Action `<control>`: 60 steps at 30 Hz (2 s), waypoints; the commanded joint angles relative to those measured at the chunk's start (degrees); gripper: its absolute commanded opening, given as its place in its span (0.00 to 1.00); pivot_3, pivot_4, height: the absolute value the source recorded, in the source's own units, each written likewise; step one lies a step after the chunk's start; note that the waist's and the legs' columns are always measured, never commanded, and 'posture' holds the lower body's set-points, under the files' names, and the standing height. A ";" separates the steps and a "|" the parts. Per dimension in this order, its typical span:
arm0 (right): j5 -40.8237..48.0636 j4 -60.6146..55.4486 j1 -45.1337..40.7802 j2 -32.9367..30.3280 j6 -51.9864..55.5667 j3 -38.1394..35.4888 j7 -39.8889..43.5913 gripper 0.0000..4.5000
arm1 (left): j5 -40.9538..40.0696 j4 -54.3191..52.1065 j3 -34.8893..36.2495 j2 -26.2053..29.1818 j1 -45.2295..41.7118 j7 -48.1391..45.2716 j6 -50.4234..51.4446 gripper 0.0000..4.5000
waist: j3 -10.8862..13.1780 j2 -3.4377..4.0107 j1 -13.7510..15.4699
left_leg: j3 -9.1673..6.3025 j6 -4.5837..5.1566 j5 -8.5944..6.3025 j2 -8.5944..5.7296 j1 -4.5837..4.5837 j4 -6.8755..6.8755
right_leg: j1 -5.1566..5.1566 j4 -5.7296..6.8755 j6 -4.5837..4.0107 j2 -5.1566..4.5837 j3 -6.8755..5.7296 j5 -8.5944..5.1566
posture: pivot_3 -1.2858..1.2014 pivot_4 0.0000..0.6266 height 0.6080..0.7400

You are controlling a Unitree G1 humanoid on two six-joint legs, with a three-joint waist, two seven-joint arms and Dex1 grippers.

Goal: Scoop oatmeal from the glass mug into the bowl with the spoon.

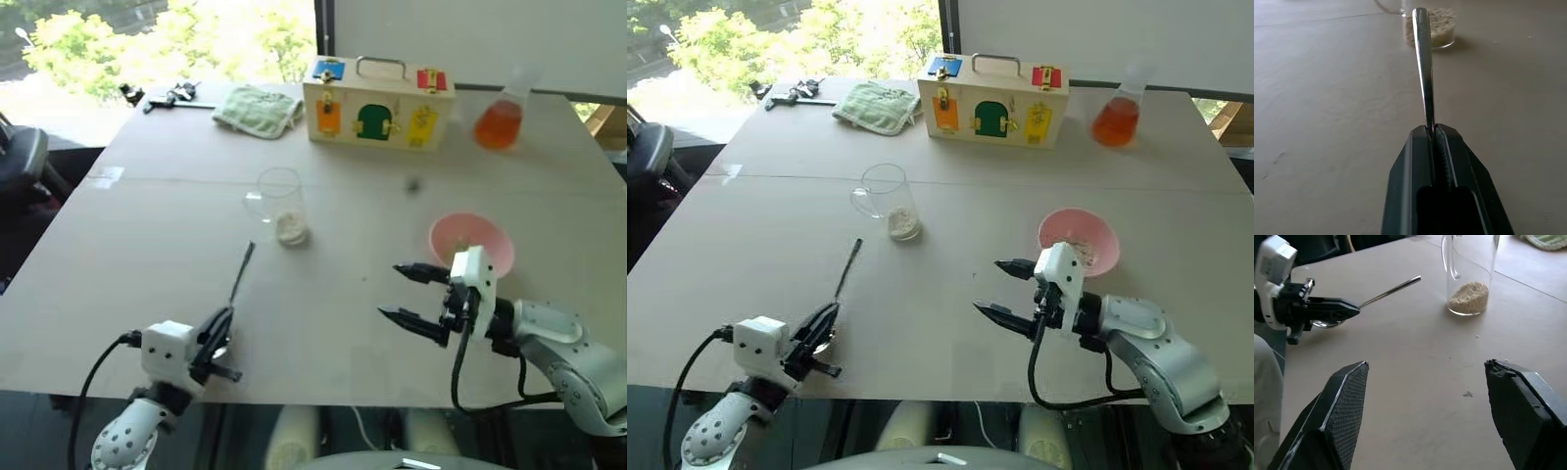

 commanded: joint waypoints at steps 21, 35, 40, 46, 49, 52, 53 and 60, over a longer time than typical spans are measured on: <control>23.76 5.53 -10.88 27.01 22.58 -8.24 -32.13 0.85 | 1.29 12.68 -16.26 2.59 -21.65 -10.66 -7.50 0.00 | 0.07 0.11 -0.35 | 0.21 0.25 0.20 0.01 -0.10 0.19 | -0.24 0.69 0.33 0.72 -0.05 0.13 | 0.52 0.24 1.00; 23.63 8.33 -12.03 27.38 22.14 -7.43 -33.41 0.01 | 1.46 16.28 -16.07 0.73 -23.71 -8.63 -8.84 0.00 | 0.02 0.16 -0.38 | 0.23 0.20 0.24 0.05 -0.01 0.22 | -0.28 0.91 0.35 0.80 0.03 0.12 | 0.52 0.24 1.00; 22.55 7.53 -12.04 26.56 21.96 -6.01 -32.86 0.01 | 0.48 15.72 -16.15 0.94 -23.66 -9.10 -7.55 0.00 | 0.02 0.17 -0.49 | 0.25 0.19 0.24 0.05 -0.01 0.22 | -0.29 0.92 0.34 0.81 0.05 0.12 | 0.52 0.24 1.00; 24.20 7.08 -12.43 27.04 22.09 -7.11 -34.58 0.00 | -0.23 14.90 -15.87 1.18 -23.85 -9.12 -6.96 0.29 | 0.02 0.17 -0.56 | 0.25 0.19 0.24 0.06 0.00 0.22 | -0.29 0.94 0.34 0.82 0.06 0.12 | 0.52 0.24 1.00; 27.30 7.69 -13.52 26.97 22.74 -9.87 -36.15 0.00 | -2.04 13.98 -12.81 1.83 -23.58 -8.04 -5.60 0.58 | 0.03 0.17 -0.55 | 0.25 0.18 0.25 0.06 0.00 0.22 | -0.29 0.94 0.34 0.82 0.06 0.12 | 0.52 0.24 1.00; 30.89 7.95 -14.93 26.07 23.80 -12.46 -38.13 0.00 | -6.10 11.28 -8.34 2.68 -21.74 -7.06 -3.88 0.58 | 0.03 0.16 -0.74 | 0.24 0.18 0.25 0.09 -0.01 0.23 | -0.30 0.95 0.34 0.81 0.06 0.12 | 0.52 0.24 1.00; 32.14 8.12 -15.42 25.69 24.10 -13.29 -38.78 0.00 | -7.55 10.04 -6.67 2.70 -21.13 -6.28 -3.00 0.58 | 0.04 0.17 -0.88 | 0.24 0.18 0.25 0.09 -0.02 0.23 | -0.30 0.95 0.34 0.81 0.06 0.12 | 0.52 0.24 1.00; 42.39 10.76 -18.84 23.13 25.67 -18.52 -43.66 0.00 | -17.03 8.83 9.16 -1.62 -24.70 10.95 6.08 0.58 | 0.06 0.12 -1.05 | 0.21 0.18 0.25 0.08 -0.04 0.25 | -0.29 0.96 0.34 0.78 0.06 0.12 | 0.52 0.24 1.00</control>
